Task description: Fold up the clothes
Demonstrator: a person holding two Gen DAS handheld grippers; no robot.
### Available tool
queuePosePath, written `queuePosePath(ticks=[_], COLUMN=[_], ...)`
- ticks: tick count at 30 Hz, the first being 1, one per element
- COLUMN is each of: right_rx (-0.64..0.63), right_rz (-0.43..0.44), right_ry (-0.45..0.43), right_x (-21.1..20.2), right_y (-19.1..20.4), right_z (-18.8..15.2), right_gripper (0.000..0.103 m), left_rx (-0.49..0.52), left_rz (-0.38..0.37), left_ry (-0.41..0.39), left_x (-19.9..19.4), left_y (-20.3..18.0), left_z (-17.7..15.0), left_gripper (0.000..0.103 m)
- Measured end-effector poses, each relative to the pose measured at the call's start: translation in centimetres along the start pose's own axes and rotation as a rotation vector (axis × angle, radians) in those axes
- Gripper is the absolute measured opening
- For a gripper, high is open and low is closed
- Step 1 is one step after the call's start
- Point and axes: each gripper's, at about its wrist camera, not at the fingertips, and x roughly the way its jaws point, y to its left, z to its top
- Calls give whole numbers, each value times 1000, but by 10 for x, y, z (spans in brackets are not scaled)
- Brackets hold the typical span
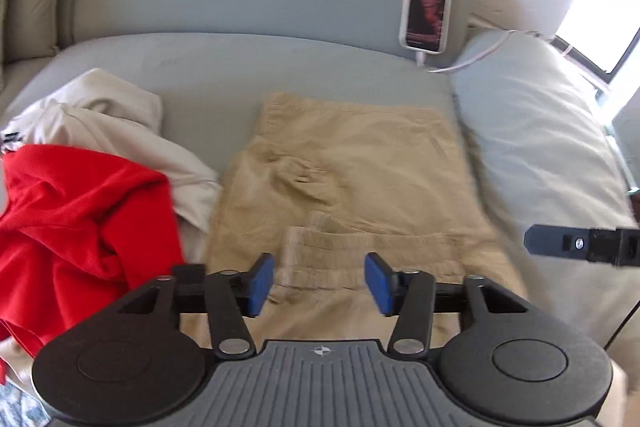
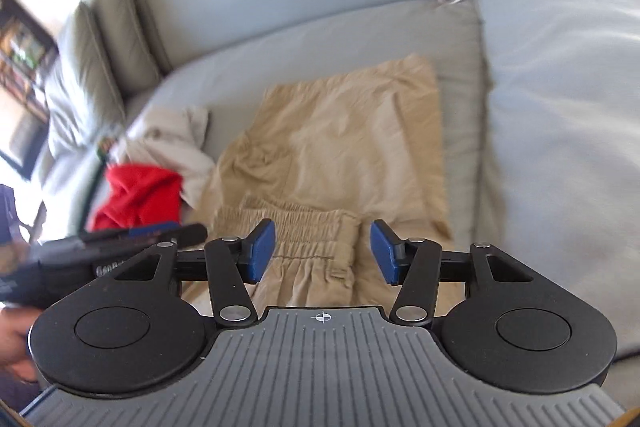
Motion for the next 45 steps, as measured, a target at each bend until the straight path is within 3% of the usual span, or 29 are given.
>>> queuePosePath(ticks=[3,4,6,8,9,10,12,15,21,27,35,36,37,38,45], right_rx=[102,126,146,178,194,206,185,150,184,299,328,312,298,292,117], right_rz=[1,-16,-64,-78,-66,-57,-50,-41,18,126,250,236,222,213,169], right_ry=[-3,-11,-53,-80,-80,-79,-80,-81,-75,41,-17,-18,-20,-19,-113], right_x=[-24,-30,-31,-22,-13,-5,15,44,96,154,184,184,183,181,127], right_y=[-26,-34,-47,-62,-70,-78,-82,-86,-98,-123,-135,-133,-132,-130,-86], right_z=[7,10,15,22,26,31,40,56,91,110,112,113,113,113,113], right_gripper=[60,77,96,96,93,88,81,74,69,63,64,51,21,12,5], left_rx=[24,38,70,92,106,124,178,284,242,220,210,211,211,212,212], left_rz=[-38,-42,-32,-9,1,14,33,56,24,-27,-49,-49,-50,-50,-44], left_ry=[31,33,37,46,53,65,91,48,37,42,34,34,33,34,32], left_x=[7,12,26,45,53,63,80,82,81,82,78,79,78,78,77], left_y=[-19,-25,-35,-40,-41,-42,-43,-49,-40,-32,-29,-29,-28,-28,-29], left_z=[2,3,3,4,4,3,-4,-17,-16,-13,-16,-16,-16,-16,-15], left_gripper=[62,62,56,51,40,36,35,36,36,36,36,36,36,36,36])
